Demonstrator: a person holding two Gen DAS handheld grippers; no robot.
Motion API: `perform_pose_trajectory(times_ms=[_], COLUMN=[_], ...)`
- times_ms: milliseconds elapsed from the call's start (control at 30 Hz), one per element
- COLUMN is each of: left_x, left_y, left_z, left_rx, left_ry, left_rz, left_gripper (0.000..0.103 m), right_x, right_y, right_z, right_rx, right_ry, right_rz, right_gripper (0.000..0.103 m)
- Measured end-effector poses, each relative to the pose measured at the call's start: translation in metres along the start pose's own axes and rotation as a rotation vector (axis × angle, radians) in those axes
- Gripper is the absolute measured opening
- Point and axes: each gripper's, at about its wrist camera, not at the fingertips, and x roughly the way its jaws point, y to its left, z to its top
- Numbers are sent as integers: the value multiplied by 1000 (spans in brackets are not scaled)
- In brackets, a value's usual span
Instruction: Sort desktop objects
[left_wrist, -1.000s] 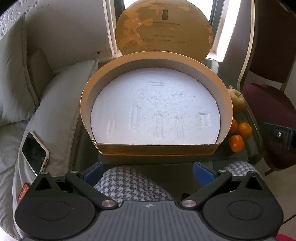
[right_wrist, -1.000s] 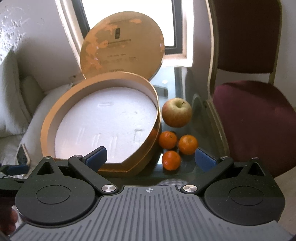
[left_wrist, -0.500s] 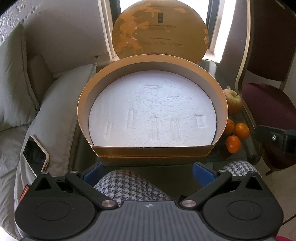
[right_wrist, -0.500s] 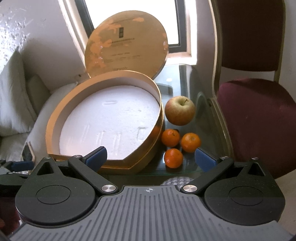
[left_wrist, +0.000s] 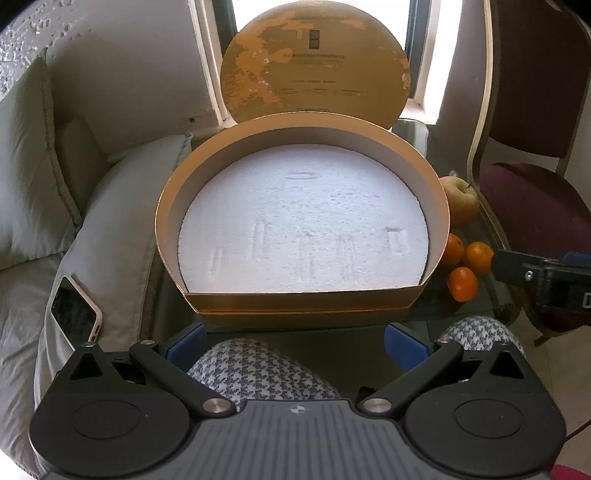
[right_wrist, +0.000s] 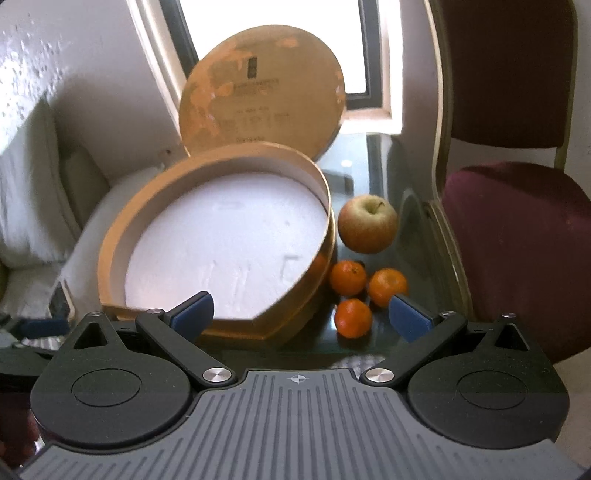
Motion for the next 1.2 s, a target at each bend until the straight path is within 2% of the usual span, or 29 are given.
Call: perform_pose_trajectory(times_ms=[167, 467, 667, 1033, 1200], left_x=[3, 9, 10, 19, 22], left_y=[1, 8, 9, -1, -3], left_z=[3, 6, 4, 11, 12], left_rx=[18, 16, -3, -8, -15], left_ry=[2, 13, 17, 40, 44], left_rz=[-2, -7, -12, -17, -39], left_gripper=[103, 103, 103, 103, 103], right_x=[7, 21, 19, 25, 34], right_y=[-6, 3, 10, -2, -24], right_z=[2, 8, 8, 12, 14], right_rx=[45, 33, 4, 21, 59], right_ry=[24, 37, 8, 16, 11], right_rz=[6, 8, -25, -5, -59], right_gripper=[103, 103, 103, 103, 103])
